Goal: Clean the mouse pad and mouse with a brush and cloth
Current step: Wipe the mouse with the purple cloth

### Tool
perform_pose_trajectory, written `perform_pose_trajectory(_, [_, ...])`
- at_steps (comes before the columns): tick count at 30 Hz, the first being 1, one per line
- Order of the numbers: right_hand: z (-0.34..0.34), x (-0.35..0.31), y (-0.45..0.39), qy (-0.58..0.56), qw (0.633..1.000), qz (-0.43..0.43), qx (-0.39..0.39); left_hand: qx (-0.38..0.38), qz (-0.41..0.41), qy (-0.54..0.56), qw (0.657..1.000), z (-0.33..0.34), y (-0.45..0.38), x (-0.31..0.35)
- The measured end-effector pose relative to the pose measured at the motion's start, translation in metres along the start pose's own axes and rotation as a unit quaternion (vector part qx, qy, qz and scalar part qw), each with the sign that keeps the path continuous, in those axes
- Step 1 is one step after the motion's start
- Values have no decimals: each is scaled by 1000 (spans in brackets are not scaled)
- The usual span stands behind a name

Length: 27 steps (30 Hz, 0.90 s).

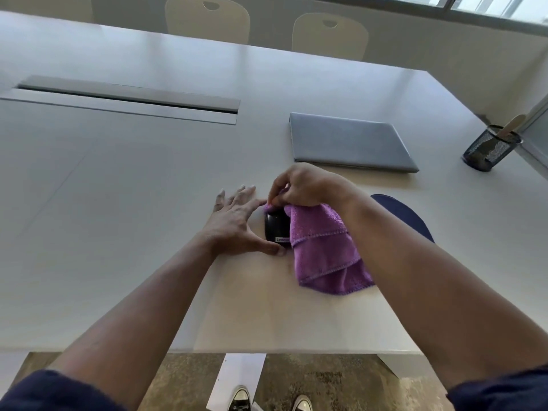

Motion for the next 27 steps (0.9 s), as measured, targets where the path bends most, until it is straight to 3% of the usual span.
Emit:
perform_pose_trajectory(4, [-3, 1, -10, 1, 996, -2, 92, 4, 5, 3, 1000, -2, -1, 2])
perform_pose_trajectory(11, [2, -4, -3, -63, 996, -52, 25, 3, 1, 10, 1000, -1, 0, 0])
perform_pose_trajectory(16, [-9, -2, -6, -57, 993, -29, 102, 6, 3, 5, 1000, 0, -1, -1])
perform_pose_trajectory(23, [18, -21, 15, -42, 995, -86, -40, 13, 10, -10, 1000, 0, -3, -2])
perform_pose_trajectory(27, [10, -12, 14, 1, 996, -69, -59, 16, 7, 7, 1000, 0, -1, -2])
Point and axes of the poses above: each hand's wrist, its own y-axis away from the middle knuckle, its own z-axis out of the palm, x = y × z, the point moved 10 cm from there along -y, towards the middle knuckle, and after that the axes turned 11 degrees about z, right-handed, at the moved point
